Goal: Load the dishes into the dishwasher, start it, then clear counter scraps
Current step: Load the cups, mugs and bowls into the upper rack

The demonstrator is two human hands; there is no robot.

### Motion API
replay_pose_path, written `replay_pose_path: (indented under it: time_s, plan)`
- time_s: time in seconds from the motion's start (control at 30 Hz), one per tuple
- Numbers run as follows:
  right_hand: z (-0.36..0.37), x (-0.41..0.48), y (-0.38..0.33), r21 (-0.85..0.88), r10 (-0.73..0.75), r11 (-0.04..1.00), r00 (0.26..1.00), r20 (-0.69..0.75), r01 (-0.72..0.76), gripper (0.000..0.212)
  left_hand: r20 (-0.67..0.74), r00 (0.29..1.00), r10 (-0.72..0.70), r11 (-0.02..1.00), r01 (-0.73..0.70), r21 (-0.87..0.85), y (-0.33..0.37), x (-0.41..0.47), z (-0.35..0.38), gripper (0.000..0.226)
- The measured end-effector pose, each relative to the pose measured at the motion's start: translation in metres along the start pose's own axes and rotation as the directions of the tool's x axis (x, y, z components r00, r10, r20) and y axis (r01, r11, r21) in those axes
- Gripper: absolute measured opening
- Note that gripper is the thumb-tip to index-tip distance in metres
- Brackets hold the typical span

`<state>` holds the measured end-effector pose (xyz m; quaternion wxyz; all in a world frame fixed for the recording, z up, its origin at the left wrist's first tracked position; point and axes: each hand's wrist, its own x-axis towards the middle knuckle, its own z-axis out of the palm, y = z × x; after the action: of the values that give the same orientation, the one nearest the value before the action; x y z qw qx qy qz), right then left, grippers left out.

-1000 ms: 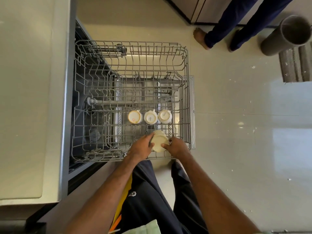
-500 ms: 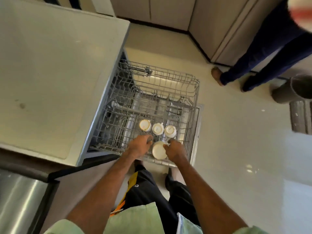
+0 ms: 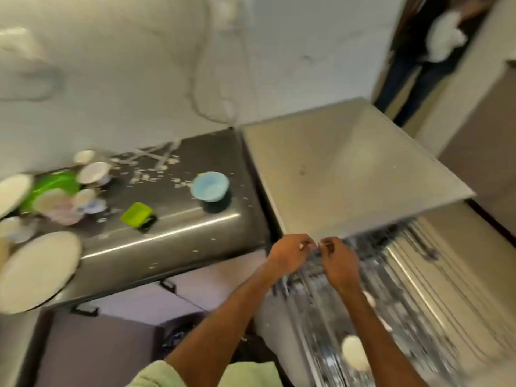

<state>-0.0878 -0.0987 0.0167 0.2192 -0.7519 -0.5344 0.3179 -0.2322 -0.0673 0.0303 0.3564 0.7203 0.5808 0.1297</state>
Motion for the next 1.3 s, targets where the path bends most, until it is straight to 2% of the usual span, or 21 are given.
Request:
replay_pose_path:
  time_s: [0.17, 0.3, 0.43, 0.53, 0.6, 0.67, 0.73, 0.8, 0.9, 0.97, 1.03, 1.2, 1.3]
  plan:
    - [0.052, -0.003, -0.109, 0.107, -0.265, 0.959, 0.964, 0.014, 0.262, 0.014, -0.277, 0.958, -0.067, 0.994, 0.042, -0.097, -0.062, -0.032, -0.094, 0.016]
    - [0.123, -0.002, -0.189, 0.100, -0.395, 0.917, 0.912, 0.106, 0.386, 0.015, -0.474, 0.859, -0.193, 0.966, 0.082, -0.245, -0.141, -0.063, -0.166, 0.012]
    - [0.200, -0.005, -0.269, 0.105, -0.475, 0.880, 0.849, 0.229, 0.464, 0.018, -0.575, 0.743, -0.341, 0.921, 0.143, -0.361, -0.231, -0.090, -0.231, 0.012]
    - [0.254, 0.001, -0.313, 0.060, -0.513, 0.851, 0.803, 0.303, 0.521, 0.024, -0.615, 0.664, -0.425, 0.902, 0.251, -0.352, -0.287, -0.101, -0.266, 0.012]
    - [0.280, 0.007, -0.336, 0.037, -0.524, 0.840, 0.790, 0.319, 0.542, 0.027, -0.619, 0.636, -0.460, 0.888, 0.310, -0.341, -0.316, -0.107, -0.280, 0.023]
    - [0.294, 0.016, -0.349, -0.068, -0.545, 0.816, 0.803, 0.243, 0.574, 0.032, -0.622, 0.643, -0.448, 0.894, 0.323, -0.310, -0.335, -0.110, -0.286, 0.026]
    - [0.296, 0.026, -0.351, -0.259, -0.563, 0.782, 0.821, 0.098, 0.567, 0.043, -0.626, 0.658, -0.420, 0.908, 0.310, -0.283, -0.346, -0.111, -0.283, 0.025]
    - [0.287, 0.040, -0.344, -0.416, -0.487, 0.792, 0.873, 0.010, 0.447, 0.057, -0.612, 0.675, -0.413, 0.911, 0.299, -0.285, -0.348, -0.109, -0.278, 0.024]
    - [0.265, 0.067, -0.321, -0.602, -0.280, 0.756, 0.958, 0.056, 0.256, 0.069, -0.600, 0.710, -0.367, 0.930, 0.258, -0.263, -0.340, -0.096, -0.273, 0.025]
    - [0.253, 0.079, -0.303, -0.687, -0.234, 0.673, 0.960, 0.153, 0.274, 0.053, -0.588, 0.730, -0.348, 0.934, 0.218, -0.283, -0.330, -0.086, -0.267, 0.022]
    - [0.246, 0.081, -0.292, -0.669, -0.292, 0.650, 0.931, 0.219, 0.361, 0.035, -0.570, 0.755, -0.326, 0.934, 0.164, -0.316, -0.319, -0.075, -0.260, 0.021]
    - [0.229, 0.058, -0.282, -0.439, -0.366, 0.806, 0.917, 0.156, 0.397, 0.029, -0.497, 0.817, -0.294, 0.911, 0.082, -0.405, -0.295, -0.038, -0.239, 0.019]
    - [0.210, 0.046, -0.279, -0.054, -0.327, 0.944, 0.945, -0.018, 0.326, 0.020, -0.444, 0.843, -0.303, 0.862, 0.044, -0.504, -0.275, -0.016, -0.229, 0.018]
